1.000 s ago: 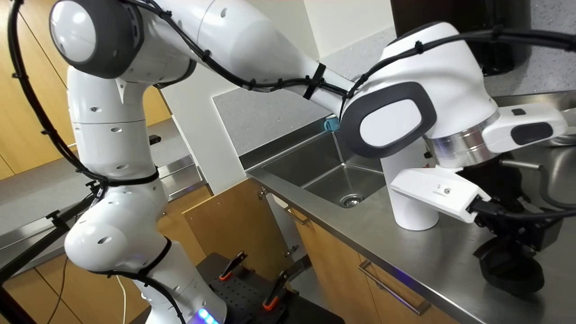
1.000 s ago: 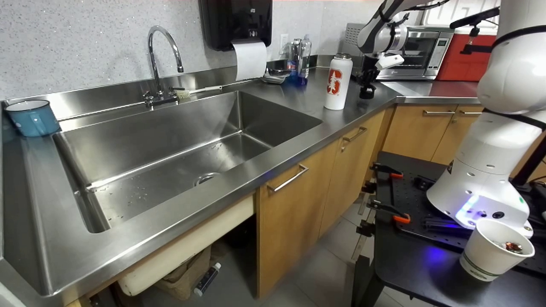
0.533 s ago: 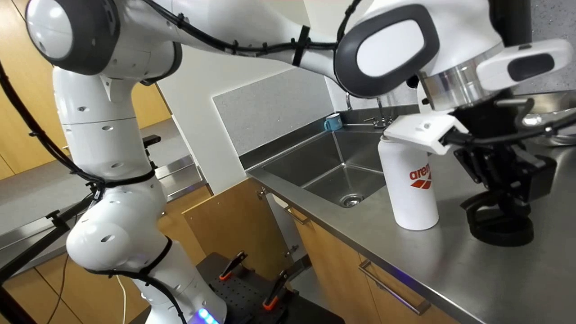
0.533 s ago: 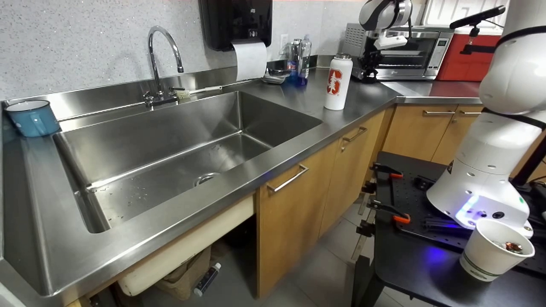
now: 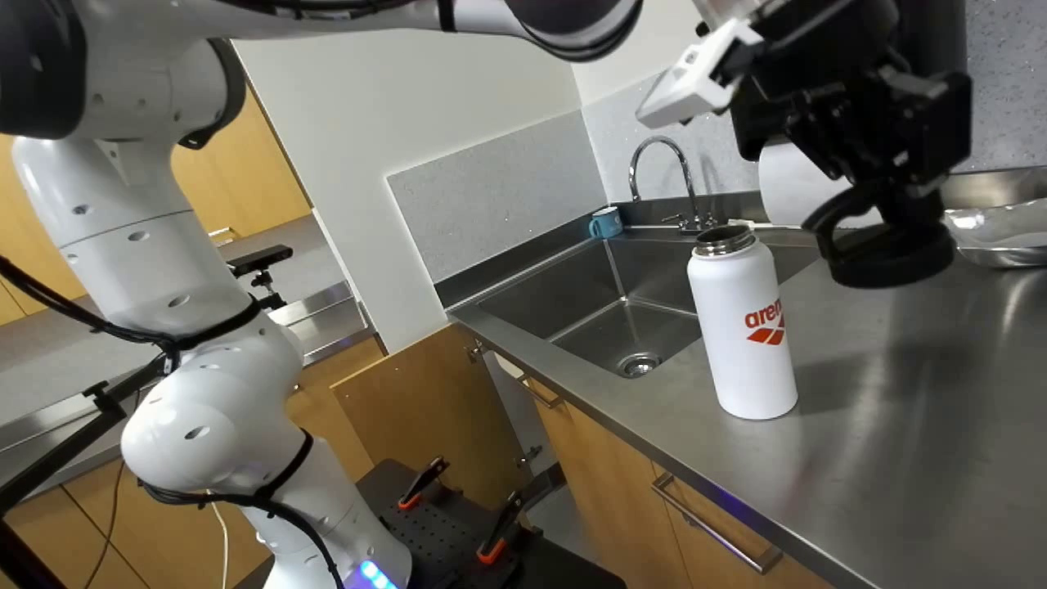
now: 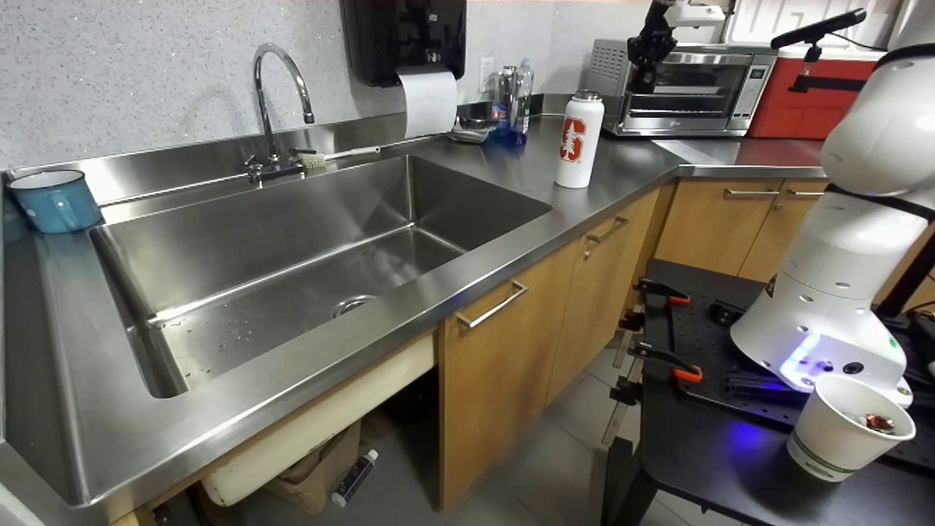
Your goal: Take the lid off the counter and put it on the bottle
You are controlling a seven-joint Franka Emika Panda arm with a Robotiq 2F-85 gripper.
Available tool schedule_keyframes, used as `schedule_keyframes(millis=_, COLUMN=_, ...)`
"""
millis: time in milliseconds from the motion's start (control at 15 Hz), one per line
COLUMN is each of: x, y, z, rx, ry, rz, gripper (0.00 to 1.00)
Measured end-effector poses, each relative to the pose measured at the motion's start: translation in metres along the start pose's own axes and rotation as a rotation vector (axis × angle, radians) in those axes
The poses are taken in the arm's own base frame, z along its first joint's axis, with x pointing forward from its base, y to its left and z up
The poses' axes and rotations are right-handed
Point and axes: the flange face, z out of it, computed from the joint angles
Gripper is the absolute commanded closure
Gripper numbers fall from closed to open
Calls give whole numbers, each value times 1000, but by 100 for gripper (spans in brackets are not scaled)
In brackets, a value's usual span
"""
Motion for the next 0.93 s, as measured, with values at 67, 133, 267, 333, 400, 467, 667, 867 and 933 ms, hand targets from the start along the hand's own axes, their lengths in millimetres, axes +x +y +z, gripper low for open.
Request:
schedule_keyframes(millis=67, x=-2, y=-1, z=-15, rx=14, ry=9, rz=6, gripper=95)
schedule_keyframes(millis=133, x=-5, y=-4, z=-29, rx=30, ry=12, rz=15, gripper=95)
schedule_keyframes(millis=267, x=-10, y=-15, z=-52, rx=63, ry=19, rz=27, gripper=95)
schedule_keyframes(millis=333, x=-13, y=-24, z=-60, rx=78, ry=25, rz=28, gripper=95)
schedule_keyframes(millis=400, x=-15, y=-34, z=-67, rx=92, ry=34, rz=29, gripper=95)
schedule_keyframes(millis=467, x=-17, y=-46, z=-72, rx=104, ry=39, rz=27, gripper=95)
schedule_keyframes(millis=667, x=-19, y=-82, z=-76, rx=118, ry=36, rz=9, gripper=95)
schedule_keyframes(millis=867, x=-24, y=-113, z=-67, rx=133, ry=13, rz=-31, gripper=95)
schedule_keyframes(millis=933, x=-26, y=-121, z=-64, rx=137, ry=4, rz=-45, gripper=95)
